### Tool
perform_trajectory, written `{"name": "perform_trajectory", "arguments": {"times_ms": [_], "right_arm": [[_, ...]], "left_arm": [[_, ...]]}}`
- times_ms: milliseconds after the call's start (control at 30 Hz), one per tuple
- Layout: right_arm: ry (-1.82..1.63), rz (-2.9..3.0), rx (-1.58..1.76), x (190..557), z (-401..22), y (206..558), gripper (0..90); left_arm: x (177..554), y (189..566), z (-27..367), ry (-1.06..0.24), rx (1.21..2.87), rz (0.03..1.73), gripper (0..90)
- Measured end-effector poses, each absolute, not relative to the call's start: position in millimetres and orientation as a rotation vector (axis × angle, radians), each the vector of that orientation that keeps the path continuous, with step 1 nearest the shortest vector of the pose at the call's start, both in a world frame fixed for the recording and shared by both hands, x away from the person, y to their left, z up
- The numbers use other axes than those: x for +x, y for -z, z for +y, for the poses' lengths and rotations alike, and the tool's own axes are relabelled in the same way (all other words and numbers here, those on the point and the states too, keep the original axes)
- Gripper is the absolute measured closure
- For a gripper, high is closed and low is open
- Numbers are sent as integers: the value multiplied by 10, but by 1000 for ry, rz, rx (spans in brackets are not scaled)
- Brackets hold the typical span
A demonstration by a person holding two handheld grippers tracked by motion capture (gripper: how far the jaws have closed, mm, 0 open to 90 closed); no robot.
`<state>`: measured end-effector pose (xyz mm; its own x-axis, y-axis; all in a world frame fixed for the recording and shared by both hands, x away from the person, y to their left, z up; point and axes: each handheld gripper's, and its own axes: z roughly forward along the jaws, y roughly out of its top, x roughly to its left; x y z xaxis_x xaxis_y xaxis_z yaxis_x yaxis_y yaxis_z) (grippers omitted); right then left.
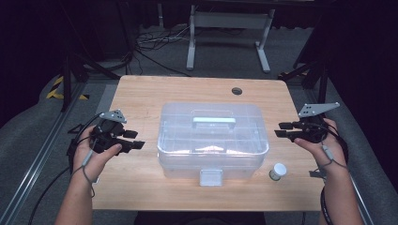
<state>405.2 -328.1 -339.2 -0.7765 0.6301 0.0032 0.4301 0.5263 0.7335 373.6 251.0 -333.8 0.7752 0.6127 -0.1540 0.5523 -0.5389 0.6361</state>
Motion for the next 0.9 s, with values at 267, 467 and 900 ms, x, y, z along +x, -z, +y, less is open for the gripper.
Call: {"name": "perform_trajectory", "arguments": {"times_ms": [267, 467, 900], "right_arm": [[-1104, 2517, 894, 4042, -3271, 3406, 612], [-1098, 2525, 893, 4047, -3271, 3431, 604], [-1111, 2526, 899, 4058, -3263, 3447, 596]], "left_arm": [[3725, 3238, 2385, -125, 2299, 825, 467], [3743, 3258, 2385, -131, 2309, 842, 470], [3746, 3047, 2303, -132, 2287, 789, 486]]}}
